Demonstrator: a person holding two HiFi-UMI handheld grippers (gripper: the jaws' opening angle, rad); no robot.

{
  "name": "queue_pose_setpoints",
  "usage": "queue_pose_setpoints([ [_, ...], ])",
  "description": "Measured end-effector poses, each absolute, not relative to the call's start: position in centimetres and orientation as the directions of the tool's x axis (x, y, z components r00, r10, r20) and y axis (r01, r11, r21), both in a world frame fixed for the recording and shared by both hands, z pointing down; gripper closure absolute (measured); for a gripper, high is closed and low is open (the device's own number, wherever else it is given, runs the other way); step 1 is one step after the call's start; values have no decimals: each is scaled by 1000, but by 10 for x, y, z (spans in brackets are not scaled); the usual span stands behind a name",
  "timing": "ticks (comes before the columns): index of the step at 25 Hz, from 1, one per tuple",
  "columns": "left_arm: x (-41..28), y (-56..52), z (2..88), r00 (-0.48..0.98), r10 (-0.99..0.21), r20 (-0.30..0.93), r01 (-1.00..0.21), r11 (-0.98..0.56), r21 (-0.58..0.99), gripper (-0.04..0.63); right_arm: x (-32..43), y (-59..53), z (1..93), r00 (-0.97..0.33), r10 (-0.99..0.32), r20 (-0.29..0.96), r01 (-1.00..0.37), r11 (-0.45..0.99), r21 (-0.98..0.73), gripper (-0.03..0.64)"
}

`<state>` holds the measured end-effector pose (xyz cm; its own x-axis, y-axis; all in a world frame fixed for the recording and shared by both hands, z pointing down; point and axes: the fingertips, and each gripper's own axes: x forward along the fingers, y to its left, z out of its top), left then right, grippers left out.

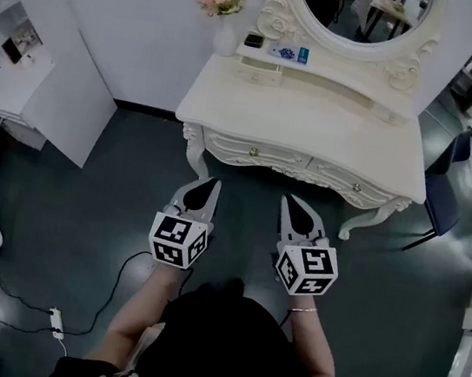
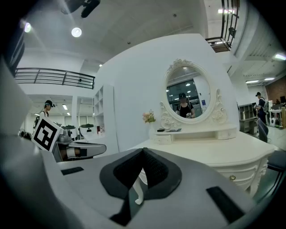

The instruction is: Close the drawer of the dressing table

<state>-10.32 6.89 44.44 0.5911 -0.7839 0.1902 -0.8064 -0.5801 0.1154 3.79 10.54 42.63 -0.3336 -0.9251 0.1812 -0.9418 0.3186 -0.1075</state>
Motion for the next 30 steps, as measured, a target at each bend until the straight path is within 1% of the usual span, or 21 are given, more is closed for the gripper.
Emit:
queue_pose_setpoints([
  [30,-79,55,441,535,-821,200,-844,-528,91,580,72,104,430,-354,-921,160,-932,332,-149,612],
])
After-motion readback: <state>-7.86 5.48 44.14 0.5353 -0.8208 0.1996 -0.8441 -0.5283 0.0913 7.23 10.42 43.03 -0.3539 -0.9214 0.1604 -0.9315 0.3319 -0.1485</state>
